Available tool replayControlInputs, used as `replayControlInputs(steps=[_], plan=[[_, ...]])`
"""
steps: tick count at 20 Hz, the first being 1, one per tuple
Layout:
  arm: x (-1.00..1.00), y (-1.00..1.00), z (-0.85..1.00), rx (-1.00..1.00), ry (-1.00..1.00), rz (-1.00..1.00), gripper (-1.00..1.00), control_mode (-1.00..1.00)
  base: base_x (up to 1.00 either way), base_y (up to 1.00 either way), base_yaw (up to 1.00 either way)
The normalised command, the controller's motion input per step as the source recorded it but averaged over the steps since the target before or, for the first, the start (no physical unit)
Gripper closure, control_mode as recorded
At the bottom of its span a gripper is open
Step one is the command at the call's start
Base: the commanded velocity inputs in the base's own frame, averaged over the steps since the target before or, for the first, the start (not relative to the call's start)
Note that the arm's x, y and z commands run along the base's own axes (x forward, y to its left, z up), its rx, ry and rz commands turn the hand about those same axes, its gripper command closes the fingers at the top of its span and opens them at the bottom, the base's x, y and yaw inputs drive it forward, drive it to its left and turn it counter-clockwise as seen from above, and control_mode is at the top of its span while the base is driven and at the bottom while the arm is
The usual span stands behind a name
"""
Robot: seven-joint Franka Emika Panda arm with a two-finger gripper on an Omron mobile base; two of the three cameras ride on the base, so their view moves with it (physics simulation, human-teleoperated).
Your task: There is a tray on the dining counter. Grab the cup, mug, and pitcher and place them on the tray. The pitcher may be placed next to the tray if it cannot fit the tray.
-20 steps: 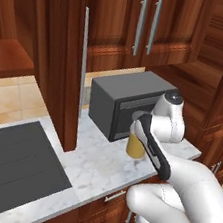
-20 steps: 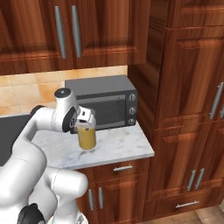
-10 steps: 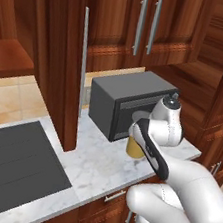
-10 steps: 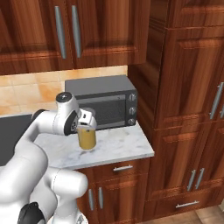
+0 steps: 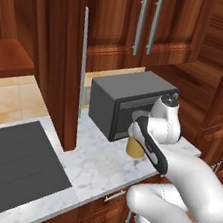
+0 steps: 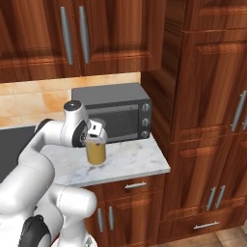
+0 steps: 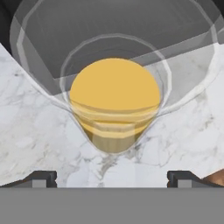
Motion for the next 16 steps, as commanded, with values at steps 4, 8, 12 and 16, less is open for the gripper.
replayControlInputs(steps=[4,8,12,16], plan=[[0.03,0.00,-0.06,0.00,0.00,0.00,-1.00,-1.00,0.00,0.00,0.00],[0.00,0.00,0.00,0.00,0.00,0.00,-1.00,-1.00,0.00,0.00,0.00],[0.00,0.00,0.00,0.00,0.00,0.00,-1.00,-1.00,0.00,0.00,0.00],[0.00,0.00,0.00,0.00,0.00,0.00,-1.00,-1.00,0.00,0.00,0.00]])
